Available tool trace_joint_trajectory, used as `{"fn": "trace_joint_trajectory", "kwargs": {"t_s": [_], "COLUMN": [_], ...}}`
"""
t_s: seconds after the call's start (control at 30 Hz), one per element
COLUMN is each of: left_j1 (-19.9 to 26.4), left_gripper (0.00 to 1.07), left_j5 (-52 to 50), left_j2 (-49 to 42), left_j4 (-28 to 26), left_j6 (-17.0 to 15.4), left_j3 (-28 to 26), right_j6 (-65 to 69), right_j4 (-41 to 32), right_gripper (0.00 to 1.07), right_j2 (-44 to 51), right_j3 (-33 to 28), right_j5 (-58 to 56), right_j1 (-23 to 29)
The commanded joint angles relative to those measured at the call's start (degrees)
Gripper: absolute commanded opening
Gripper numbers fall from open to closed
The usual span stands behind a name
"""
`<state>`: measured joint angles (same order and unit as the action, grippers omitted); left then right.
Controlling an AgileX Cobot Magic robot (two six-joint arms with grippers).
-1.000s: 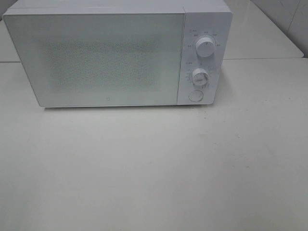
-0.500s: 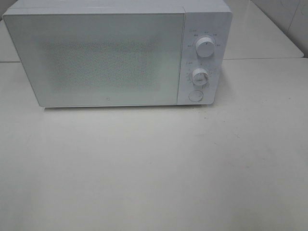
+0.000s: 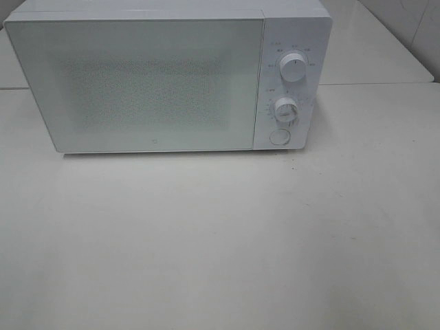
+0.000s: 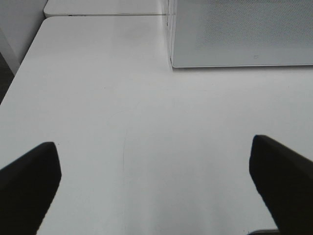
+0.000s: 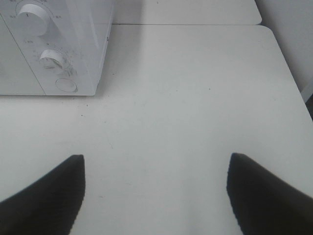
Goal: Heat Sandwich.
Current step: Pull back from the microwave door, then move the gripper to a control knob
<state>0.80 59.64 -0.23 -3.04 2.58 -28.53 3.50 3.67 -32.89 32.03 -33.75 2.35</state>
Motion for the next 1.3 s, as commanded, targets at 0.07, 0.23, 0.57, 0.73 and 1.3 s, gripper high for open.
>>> {"fn": "trace_joint_trajectory", "kwargs": {"t_s": [0.07, 0.23, 0.57, 0.73, 1.3], "left_j1": [0.23, 0.23, 0.23, 0.23, 0.23], "left_gripper": [1.04, 1.04, 1.04, 1.04, 1.04], "left_j5": [-0.74, -0.74, -0.74, -0.74, -0.74], "left_j2": [-1.55, -1.55, -1.55, -1.55, -1.55], "left_j4": [-0.40, -0.40, -0.40, -0.40, -0.40], "left_j6": [-0.46, -0.46, -0.46, -0.46, -0.40], "left_j3": [0.17, 0.17, 0.17, 0.17, 0.17], "right_j6": [-0.11, -0.11, -0.11, -0.11, -1.26], "right_j4": [0.29, 0.29, 0.17, 0.17, 0.11], "right_gripper": [0.76, 0.76, 0.76, 0.76, 0.76], "right_j2": [-3.32, -7.85, -16.10, -19.65, -29.05], "right_j3": [0.29, 0.29, 0.29, 0.29, -11.12], "right_j5": [3.72, 7.51, 16.90, 21.77, 59.47], "right_j1": [-0.40, -0.40, -0.40, -0.40, -0.17]}}
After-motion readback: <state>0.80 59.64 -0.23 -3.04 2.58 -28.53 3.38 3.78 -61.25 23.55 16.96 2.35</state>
